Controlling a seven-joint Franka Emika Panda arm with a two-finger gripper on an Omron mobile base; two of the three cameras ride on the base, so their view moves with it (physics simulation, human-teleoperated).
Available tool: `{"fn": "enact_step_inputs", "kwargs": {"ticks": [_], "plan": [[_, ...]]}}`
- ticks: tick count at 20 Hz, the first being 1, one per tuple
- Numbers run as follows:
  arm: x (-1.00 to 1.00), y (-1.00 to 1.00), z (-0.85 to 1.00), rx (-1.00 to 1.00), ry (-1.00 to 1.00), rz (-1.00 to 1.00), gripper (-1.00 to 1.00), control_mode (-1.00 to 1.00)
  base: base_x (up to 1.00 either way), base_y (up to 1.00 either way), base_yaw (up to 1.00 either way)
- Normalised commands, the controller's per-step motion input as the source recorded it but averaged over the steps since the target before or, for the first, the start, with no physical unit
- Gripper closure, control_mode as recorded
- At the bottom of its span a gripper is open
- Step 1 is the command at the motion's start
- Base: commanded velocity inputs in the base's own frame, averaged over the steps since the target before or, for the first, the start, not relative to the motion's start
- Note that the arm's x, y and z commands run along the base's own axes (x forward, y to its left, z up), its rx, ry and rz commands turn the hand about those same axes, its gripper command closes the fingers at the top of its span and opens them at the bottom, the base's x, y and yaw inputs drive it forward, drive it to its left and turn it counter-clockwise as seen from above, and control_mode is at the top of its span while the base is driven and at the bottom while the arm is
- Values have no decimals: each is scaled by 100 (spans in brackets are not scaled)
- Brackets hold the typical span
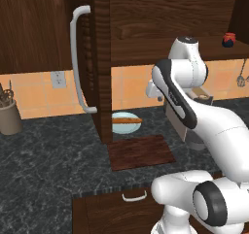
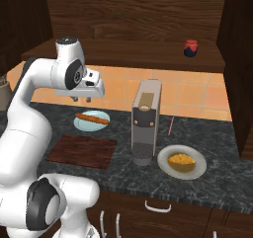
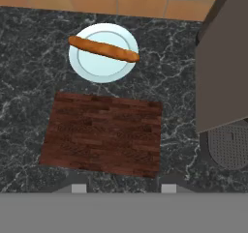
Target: From the different types of pastries on the counter, select a croissant and place it on the cutting board. Then retrieve a jar of jam from the cabinet and place it alongside the croissant on the cutting board.
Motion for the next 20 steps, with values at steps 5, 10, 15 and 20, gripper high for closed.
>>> {"fn": "enact_step_inputs", "kwargs": {"ticks": [5,10,15,20], "plan": [[0,0,0,0,0,0,-100,-100,0,0,0],[2,0,12,-3,7,-7,-100,-100,0,0,0],[0,-5,61,-9,3,-26,-100,-100,0,0,0],[-23,-73,29,0,-1,-14,-100,-100,0,0,0]]}}
